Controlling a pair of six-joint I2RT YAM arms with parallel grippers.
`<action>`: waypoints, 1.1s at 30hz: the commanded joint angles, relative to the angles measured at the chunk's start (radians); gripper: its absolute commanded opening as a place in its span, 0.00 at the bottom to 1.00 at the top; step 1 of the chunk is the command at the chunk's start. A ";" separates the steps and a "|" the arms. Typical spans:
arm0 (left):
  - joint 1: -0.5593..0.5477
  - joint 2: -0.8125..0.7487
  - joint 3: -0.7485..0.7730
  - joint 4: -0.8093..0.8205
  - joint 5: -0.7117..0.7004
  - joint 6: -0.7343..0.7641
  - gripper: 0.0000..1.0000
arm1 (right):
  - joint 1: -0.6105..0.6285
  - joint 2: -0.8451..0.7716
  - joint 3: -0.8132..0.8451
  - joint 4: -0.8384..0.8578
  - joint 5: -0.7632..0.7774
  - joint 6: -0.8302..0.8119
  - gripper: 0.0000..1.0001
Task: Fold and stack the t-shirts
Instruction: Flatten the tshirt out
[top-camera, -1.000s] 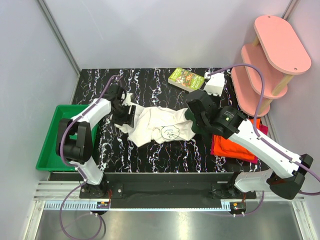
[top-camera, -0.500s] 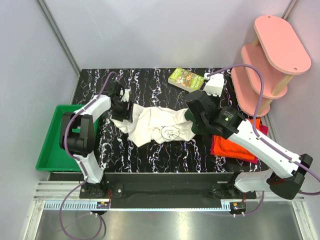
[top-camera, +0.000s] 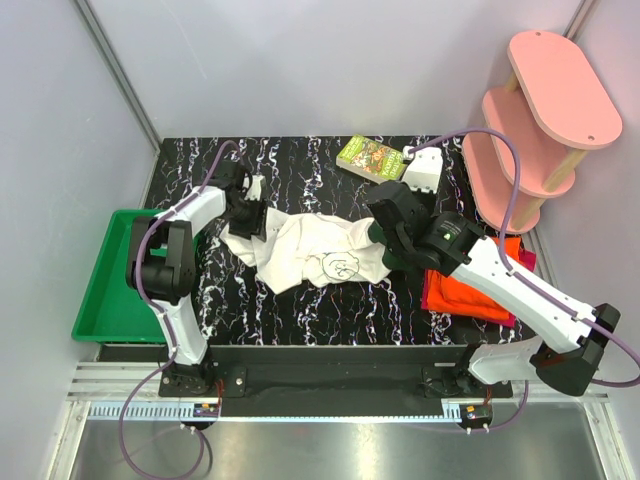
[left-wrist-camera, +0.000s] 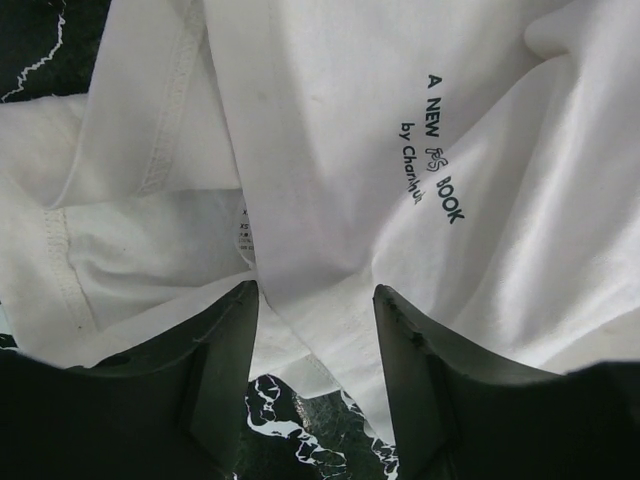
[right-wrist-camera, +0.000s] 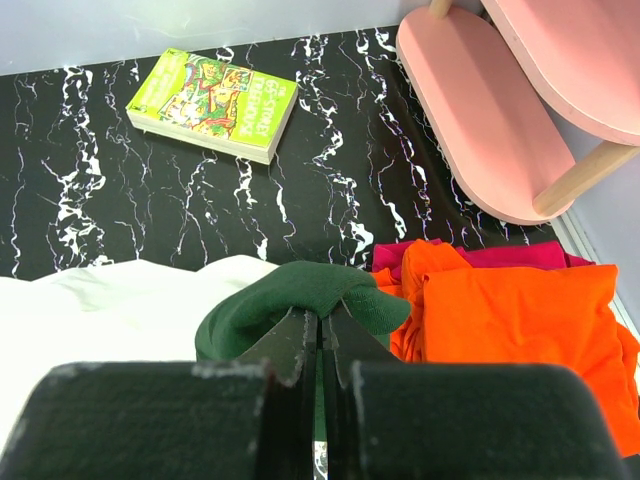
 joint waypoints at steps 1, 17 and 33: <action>0.001 -0.007 0.007 0.032 0.033 0.010 0.51 | -0.008 0.009 0.000 0.012 0.012 0.014 0.00; 0.007 -0.183 -0.051 0.029 0.010 0.010 0.00 | -0.015 0.008 -0.009 0.027 -0.003 0.019 0.00; 0.299 -0.508 0.579 -0.292 -0.045 0.155 0.00 | -0.163 -0.136 0.098 0.193 0.037 -0.326 0.00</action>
